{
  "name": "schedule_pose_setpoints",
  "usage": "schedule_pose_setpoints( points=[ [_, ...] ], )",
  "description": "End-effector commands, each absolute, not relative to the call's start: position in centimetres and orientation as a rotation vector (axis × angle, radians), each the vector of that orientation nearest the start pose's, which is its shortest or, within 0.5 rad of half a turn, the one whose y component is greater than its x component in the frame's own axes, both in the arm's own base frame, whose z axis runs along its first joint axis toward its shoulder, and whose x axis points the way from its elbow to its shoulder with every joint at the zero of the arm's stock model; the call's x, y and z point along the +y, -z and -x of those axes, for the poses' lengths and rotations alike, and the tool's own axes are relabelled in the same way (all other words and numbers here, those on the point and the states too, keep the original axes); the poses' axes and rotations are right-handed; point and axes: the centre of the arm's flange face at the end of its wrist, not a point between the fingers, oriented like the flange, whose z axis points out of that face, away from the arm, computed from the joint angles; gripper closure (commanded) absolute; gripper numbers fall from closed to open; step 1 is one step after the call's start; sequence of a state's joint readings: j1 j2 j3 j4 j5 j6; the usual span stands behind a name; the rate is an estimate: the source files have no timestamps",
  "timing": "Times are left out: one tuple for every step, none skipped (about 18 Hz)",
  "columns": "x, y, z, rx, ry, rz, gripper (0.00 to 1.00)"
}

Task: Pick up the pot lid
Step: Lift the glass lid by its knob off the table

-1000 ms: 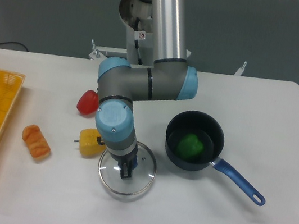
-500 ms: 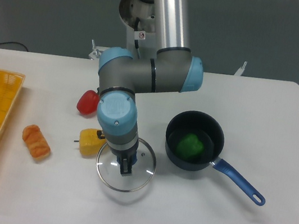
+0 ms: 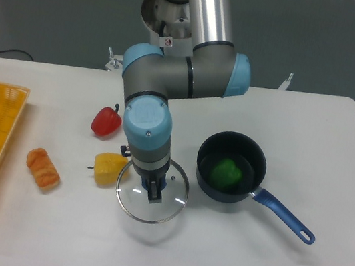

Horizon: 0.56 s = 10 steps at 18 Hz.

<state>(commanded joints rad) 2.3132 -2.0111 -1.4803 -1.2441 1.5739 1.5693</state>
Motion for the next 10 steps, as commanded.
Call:
schedule_pose_setpoints(
  points=[
    [56.53, -31.27, 34.07, 1.266, 0.028, 2.885, 0.47],
    [56.49, -31.3, 34.06, 1.274, 0.033, 2.874, 0.47],
    [56.26, -31.25, 34.29, 1.273, 0.039, 2.867, 0.47],
    [56.15, -31.48, 34.28, 1.272, 0.037, 2.863, 0.47],
    [56.15, -31.58, 34.25, 1.271, 0.036, 2.862, 0.47],
    [56.11, -31.58, 34.33, 1.268, 0.036, 2.861, 0.47],
    [56.17, -31.65, 34.31, 1.265, 0.038, 2.855, 0.47],
    [56.16, -31.58, 34.27, 1.265, 0.041, 2.855, 0.47],
    [56.09, -31.68, 34.34, 1.263, 0.039, 2.855, 0.47],
    [56.09, -31.68, 34.34, 1.263, 0.039, 2.855, 0.47]
  ],
)
